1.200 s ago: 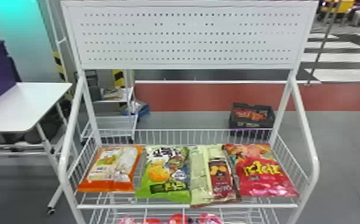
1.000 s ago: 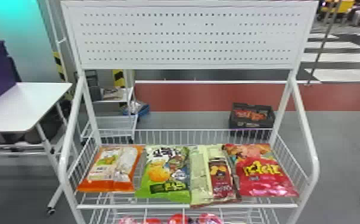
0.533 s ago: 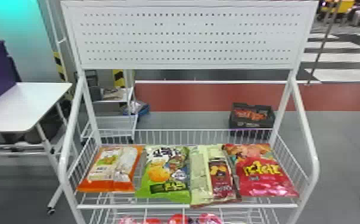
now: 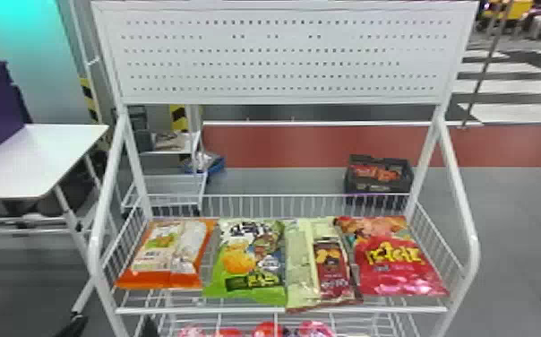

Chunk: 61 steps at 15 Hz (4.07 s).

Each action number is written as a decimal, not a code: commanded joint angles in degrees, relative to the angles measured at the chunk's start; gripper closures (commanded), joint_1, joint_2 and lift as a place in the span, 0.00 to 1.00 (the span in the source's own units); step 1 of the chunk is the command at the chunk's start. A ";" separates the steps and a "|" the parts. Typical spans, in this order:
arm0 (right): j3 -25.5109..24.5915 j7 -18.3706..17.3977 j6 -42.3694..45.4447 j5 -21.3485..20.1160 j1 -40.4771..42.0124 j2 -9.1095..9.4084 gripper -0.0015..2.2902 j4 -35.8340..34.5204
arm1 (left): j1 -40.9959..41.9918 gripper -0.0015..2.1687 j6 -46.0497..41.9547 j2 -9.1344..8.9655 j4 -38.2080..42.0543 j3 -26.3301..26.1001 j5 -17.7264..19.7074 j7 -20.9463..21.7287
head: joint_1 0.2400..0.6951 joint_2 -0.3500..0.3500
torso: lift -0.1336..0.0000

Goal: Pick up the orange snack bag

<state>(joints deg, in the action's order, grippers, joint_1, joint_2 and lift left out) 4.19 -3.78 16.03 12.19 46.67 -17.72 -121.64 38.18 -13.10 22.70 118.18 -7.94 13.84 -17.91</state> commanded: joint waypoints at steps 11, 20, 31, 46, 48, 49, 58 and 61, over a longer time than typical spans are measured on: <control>0.11 0.00 0.00 -0.15 -0.35 0.32 0.06 0.62 | -21.05 0.04 12.71 -1.87 -12.97 -7.97 0.84 -0.37 | 0.57 0.50 | 1.00; -0.06 0.00 0.00 -0.06 -0.26 0.14 0.06 0.70 | -34.49 0.04 19.92 -6.00 -23.61 -11.22 0.31 -0.98 | 0.57 0.50 | 1.00; -0.15 0.00 -0.35 0.20 -0.79 -0.03 0.06 1.06 | -38.01 0.10 20.27 -5.83 -29.15 -10.43 -0.31 -1.69 | 0.57 0.50 | 1.00; -0.15 0.00 -0.18 0.73 -1.05 0.05 0.06 1.23 | -36.60 0.66 22.20 -5.30 -27.30 -9.73 0.13 -3.62 | 0.57 0.50 | 1.00; -0.15 0.00 -0.18 0.73 -1.05 0.14 0.06 1.23 | -36.25 0.66 22.20 -5.21 -26.86 -9.55 0.05 -3.71 | 0.57 0.50 | 1.00; -0.15 0.00 -0.18 0.73 -1.05 0.14 0.06 1.23 | -36.16 0.66 22.20 -5.21 -26.60 -9.46 0.05 -3.88 | 0.57 0.50 | 1.00; -0.06 0.00 -0.18 0.73 -1.40 0.14 0.06 1.41 | -27.02 0.66 21.85 -3.46 -13.33 -7.62 0.92 -4.59 | 0.57 0.50 | 1.00; 0.03 0.00 -0.18 0.73 -1.49 0.14 0.06 1.58 | -22.01 0.66 21.68 -1.96 -8.49 -6.12 1.10 -4.41 | 0.57 0.50 | 1.00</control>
<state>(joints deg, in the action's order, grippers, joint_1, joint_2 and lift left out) 4.14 -3.78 15.86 12.96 45.20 -17.58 -120.17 14.10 8.61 20.02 107.40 -14.41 14.80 -22.36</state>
